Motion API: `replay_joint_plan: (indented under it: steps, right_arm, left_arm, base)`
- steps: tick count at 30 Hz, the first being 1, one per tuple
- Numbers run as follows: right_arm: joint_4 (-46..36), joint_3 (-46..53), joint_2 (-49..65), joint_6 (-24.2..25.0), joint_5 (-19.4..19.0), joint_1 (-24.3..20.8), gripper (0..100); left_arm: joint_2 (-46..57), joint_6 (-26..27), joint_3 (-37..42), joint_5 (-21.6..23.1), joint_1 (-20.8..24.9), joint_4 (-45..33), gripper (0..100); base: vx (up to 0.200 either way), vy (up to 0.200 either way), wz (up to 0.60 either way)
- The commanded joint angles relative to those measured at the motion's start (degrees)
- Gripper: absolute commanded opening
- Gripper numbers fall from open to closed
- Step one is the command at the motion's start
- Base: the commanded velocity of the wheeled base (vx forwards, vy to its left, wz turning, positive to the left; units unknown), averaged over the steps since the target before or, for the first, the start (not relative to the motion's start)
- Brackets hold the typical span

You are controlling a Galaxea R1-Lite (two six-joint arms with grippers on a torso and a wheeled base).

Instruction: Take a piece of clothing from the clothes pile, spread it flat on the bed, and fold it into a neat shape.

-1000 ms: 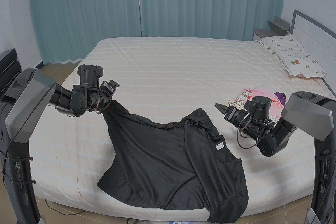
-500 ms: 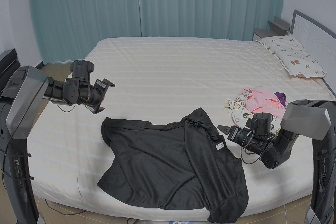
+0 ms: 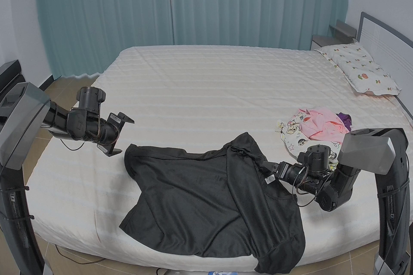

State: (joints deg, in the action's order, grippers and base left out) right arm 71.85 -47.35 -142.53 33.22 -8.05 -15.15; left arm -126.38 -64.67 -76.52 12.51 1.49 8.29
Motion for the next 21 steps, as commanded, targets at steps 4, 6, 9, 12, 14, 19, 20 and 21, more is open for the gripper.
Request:
replay_joint_plan:
  steps: [4, 6, 9, 12, 14, 19, 20, 21]
  right_arm:
    - [-1.71, -6.97, -4.24, -0.08, -2.5, 0.12, 100]
    - [-4.44, -8.64, -4.33, -0.08, -3.2, 0.21, 0]
    - [-6.55, -10.4, -4.33, -0.08, -3.29, 0.21, 0]
    - [-7.34, -11.54, -4.42, -0.17, -3.29, 0.21, 0]
    - [-6.99, -12.77, -4.42, 0.0, -3.03, 0.56, 0]
    - [-6.46, -15.76, -4.16, 0.35, -2.41, 2.67, 0]
    - [-6.46, -16.55, -4.07, 0.35, -2.15, 3.38, 0]
    - [-6.46, -17.69, -3.98, 0.44, -1.53, 4.08, 0]
  left_arm:
    - [7.73, -0.28, 18.6, 0.41, 0.89, 11.05, 100]
    - [8.17, -0.37, 21.5, 0.41, 1.68, 12.89, 100]
    - [9.31, -2.57, 25.19, 0.5, 2.38, 15.27, 100]
    - [9.31, -3.27, 27.13, 1.03, 2.56, 16.85, 100]
    - [8.78, -3.27, 28.62, 0.94, 2.56, 18.78, 100]
    - [8.17, -3.09, 29.59, 1.03, 2.56, 20.36, 100]
    - [8.08, -2.83, 29.94, 1.12, 2.56, 20.36, 100]
    - [7.9, -2.74, 29.94, 1.12, 2.56, 20.36, 100]
  base:
    - [0.0, 0.0, 0.0]
    - [0.0, 0.0, 0.0]
    - [0.0, 0.0, 0.0]
    - [0.0, 0.0, 0.0]
    - [0.0, 0.0, 0.0]
    - [0.0, 0.0, 0.0]
    - [0.0, 0.0, 0.0]
    - [0.0, 0.0, 0.0]
